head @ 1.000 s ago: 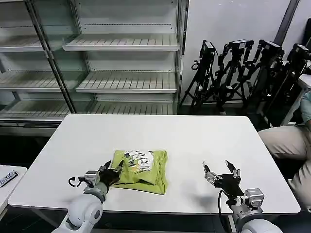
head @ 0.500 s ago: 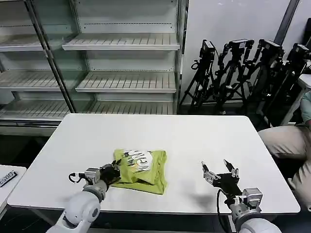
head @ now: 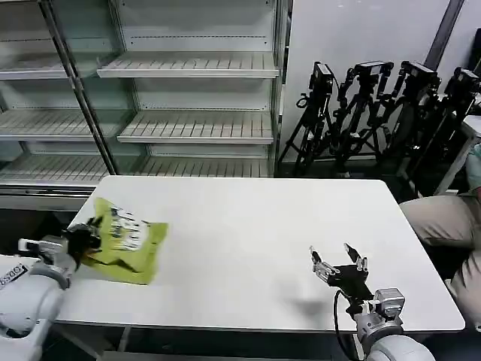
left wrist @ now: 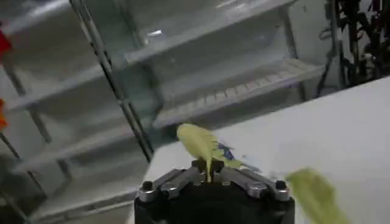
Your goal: Fold and organize the clothes.
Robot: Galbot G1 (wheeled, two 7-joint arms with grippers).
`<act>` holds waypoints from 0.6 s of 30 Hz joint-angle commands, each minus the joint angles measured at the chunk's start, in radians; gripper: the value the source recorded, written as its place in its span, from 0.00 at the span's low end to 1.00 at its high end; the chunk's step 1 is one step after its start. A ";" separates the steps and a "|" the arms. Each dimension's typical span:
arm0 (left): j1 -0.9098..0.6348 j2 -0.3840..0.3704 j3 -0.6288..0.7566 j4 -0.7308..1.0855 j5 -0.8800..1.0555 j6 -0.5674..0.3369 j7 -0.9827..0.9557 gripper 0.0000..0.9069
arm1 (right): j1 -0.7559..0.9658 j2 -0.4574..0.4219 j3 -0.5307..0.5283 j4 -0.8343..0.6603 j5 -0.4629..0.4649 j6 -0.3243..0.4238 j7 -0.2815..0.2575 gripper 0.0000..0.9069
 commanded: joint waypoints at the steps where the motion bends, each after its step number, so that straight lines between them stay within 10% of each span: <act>1: 0.025 -0.109 0.338 -0.240 0.122 0.002 -0.023 0.01 | -0.023 0.002 0.007 0.008 -0.005 0.003 -0.001 1.00; 6: 0.035 -0.380 0.784 -0.222 0.245 0.000 -0.135 0.01 | -0.031 0.013 0.012 0.013 -0.015 0.002 -0.001 1.00; 18: -0.217 -0.645 0.790 -0.005 -0.071 0.005 -0.445 0.02 | 0.068 -0.022 0.055 -0.010 -0.108 0.026 -0.056 1.00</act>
